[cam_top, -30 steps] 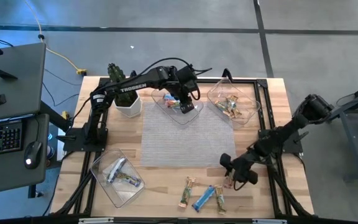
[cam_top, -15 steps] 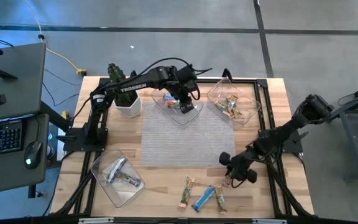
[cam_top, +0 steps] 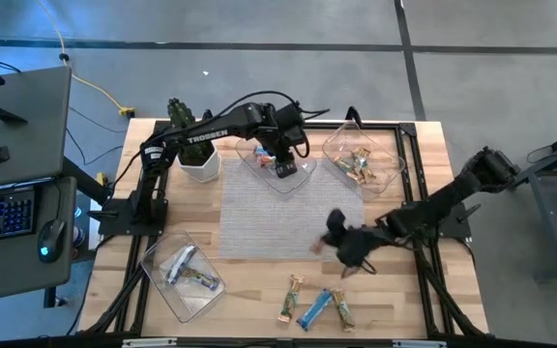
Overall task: Pick and place Granola Bars by type
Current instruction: Put the red granola bar into the top left transparent bin
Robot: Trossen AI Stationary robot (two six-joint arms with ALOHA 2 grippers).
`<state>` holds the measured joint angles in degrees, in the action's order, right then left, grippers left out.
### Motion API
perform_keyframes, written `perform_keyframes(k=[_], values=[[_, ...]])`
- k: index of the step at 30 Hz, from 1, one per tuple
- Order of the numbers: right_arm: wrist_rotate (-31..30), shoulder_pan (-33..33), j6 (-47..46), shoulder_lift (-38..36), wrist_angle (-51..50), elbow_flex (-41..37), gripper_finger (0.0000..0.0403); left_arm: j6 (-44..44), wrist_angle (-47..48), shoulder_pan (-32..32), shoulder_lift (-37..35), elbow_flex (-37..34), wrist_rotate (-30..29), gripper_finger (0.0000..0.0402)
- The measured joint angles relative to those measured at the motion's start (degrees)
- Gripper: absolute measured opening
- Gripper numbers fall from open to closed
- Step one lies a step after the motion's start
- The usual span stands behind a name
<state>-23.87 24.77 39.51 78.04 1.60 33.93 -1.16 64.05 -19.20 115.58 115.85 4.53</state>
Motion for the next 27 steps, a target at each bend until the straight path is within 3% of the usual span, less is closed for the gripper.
perform_keyframes(k=[3, 6, 10, 13, 16, 18, 22, 27], values=[[-3.73, -6.54, 3.57, 0.00, 0.65, 2.73, 0.0071, 0.60, 4.88, -0.51, -1.26, -0.02, -5.07, 0.0133], [-2.27, -15.02, 4.35, 0.00, 6.98, 4.49, 0.0071, 2.01, 7.17, -0.81, -3.66, -0.02, -12.44, 0.0133], [8.94, -27.99, 2.04, 0.00, 18.88, 6.32, 0.0071, 3.60, 5.91, -1.05, -7.47, 0.00, -19.63, 0.0133], [20.31, -36.96, -5.57, 0.59, 25.66, 8.66, 0.0071, 4.87, 6.00, -1.09, -9.87, 0.02, -22.07, 0.0133], [30.68, -42.95, -13.83, 3.97, 29.88, 12.35, 0.0071, 4.94, 5.96, -1.03, -11.48, 0.02, -23.45, 0.0133], [34.07, -44.36, -16.79, 8.09, 29.01, 15.69, 0.0071, 4.94, 6.03, -1.05, -12.02, 0.02, -23.39, 0.0133], [30.62, -44.64, -21.46, 17.74, 22.46, 23.17, 0.0071, 4.93, 6.10, -1.05, -12.03, 0.02, -23.38, 0.0133], [24.10, -44.62, -22.95, 27.55, 6.36, 32.31, 0.0071, 4.46, 8.02, -1.05, -11.72, -0.13, -23.38, 0.0133]])
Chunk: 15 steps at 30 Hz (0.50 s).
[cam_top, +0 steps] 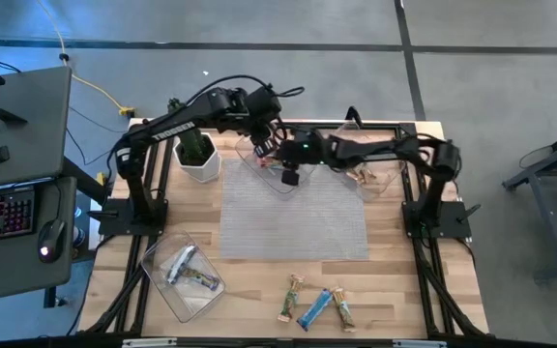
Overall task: Pick and place Granola Bars by type
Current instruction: Put the red granola bar into the top left transparent bin
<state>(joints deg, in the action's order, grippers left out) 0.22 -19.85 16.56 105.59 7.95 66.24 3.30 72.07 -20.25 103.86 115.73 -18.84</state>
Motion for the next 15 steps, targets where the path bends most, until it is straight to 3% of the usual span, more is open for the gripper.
perform_keyframes(k=[3, 8, 15], values=[[-4.32, 0.21, 0.01, 3.26, -6.32, 4.11, 0.0071, -0.02, 1.11, 0.02, 0.02, -0.03, -0.02, 0.0133], [-4.69, -0.19, -1.10, 5.93, -9.82, 6.94, 0.0075, 0.24, 1.91, 0.04, 0.02, 0.00, -0.05, 0.0133], [-6.19, -0.14, 1.77, 5.85, -9.80, 7.08, 0.0130, 0.47, 1.83, 0.04, 0.02, 0.08, 0.05, 0.0133]])
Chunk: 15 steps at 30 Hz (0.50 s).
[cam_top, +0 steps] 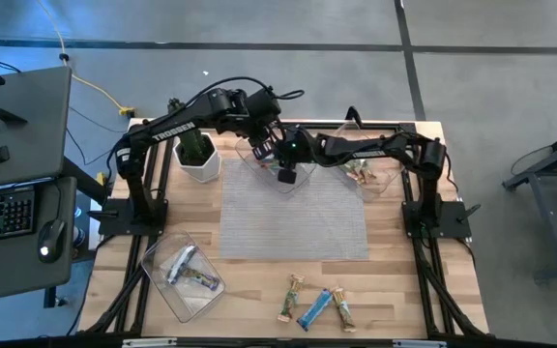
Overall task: Pick and place Granola Bars by type
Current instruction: Put the red granola bar into the top left transparent bin, then put the yellow granola bar into the top right transparent bin
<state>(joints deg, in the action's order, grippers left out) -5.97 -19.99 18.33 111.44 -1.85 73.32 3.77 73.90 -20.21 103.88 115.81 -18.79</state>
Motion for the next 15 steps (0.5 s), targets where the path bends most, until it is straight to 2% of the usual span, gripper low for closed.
perform_keyframes(k=[4, 8, 11, 15], values=[[1.51, 0.07, 0.54, -0.14, 0.77, -0.04, 0.0161, 0.26, -0.01, -0.02, 0.00, 0.00, 0.05, 0.0133], [0.21, 1.02, 1.42, -3.24, 0.22, -0.22, 0.0172, 1.70, 1.86, 0.00, -0.15, 0.13, 1.49, 0.0133], [-2.51, 2.63, 2.08, -9.29, -4.21, -0.11, 0.0170, 4.44, 4.84, 0.58, -0.09, -0.01, 4.26, 0.0133], [-7.86, 5.27, 5.70, -19.64, -15.78, -0.09, 0.0168, 6.19, 5.05, 4.07, -0.26, -2.58, 6.91, 0.0133]])
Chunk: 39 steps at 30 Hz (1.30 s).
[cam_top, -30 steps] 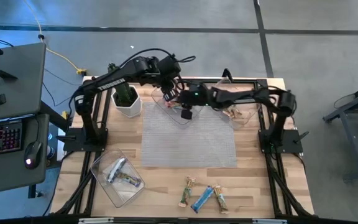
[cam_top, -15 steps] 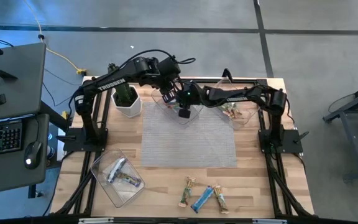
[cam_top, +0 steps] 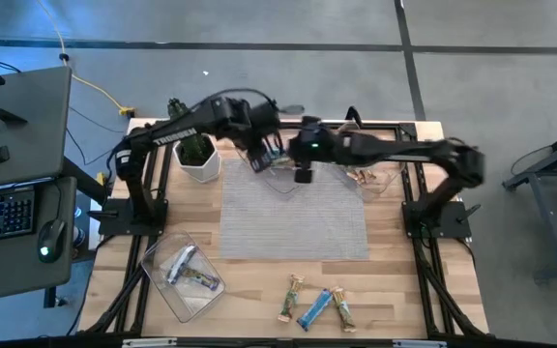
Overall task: Pick and place Granola Bars by type
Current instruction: Put the yellow granola bar into the top right transparent bin
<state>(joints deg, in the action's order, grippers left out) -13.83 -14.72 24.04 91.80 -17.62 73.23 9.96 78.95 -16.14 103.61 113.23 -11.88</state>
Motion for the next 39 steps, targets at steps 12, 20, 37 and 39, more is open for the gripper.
perform_keyframes(k=[12, 20, 37, 39], values=[[8.27, 3.55, -10.61, -28.33, -24.51, 0.04, 0.0167, 4.20, -22.67, 23.96, 0.22, -17.37, 10.47, 0.0133], [18.94, 3.54, -13.96, -31.30, -28.00, 0.04, 0.0167, 38.04, -40.87, 33.86, 0.48, -24.01, 7.46, 0.0133], [20.68, 12.16, -14.51, -27.60, -34.35, -0.02, 0.0165, 45.89, -61.92, 40.07, 13.35, -26.79, 4.00, 0.0133], [20.67, 12.63, -12.36, -27.69, -34.15, -0.02, 0.0165, 45.90, -62.46, 39.23, 14.02, -26.43, 4.05, 0.0133]])
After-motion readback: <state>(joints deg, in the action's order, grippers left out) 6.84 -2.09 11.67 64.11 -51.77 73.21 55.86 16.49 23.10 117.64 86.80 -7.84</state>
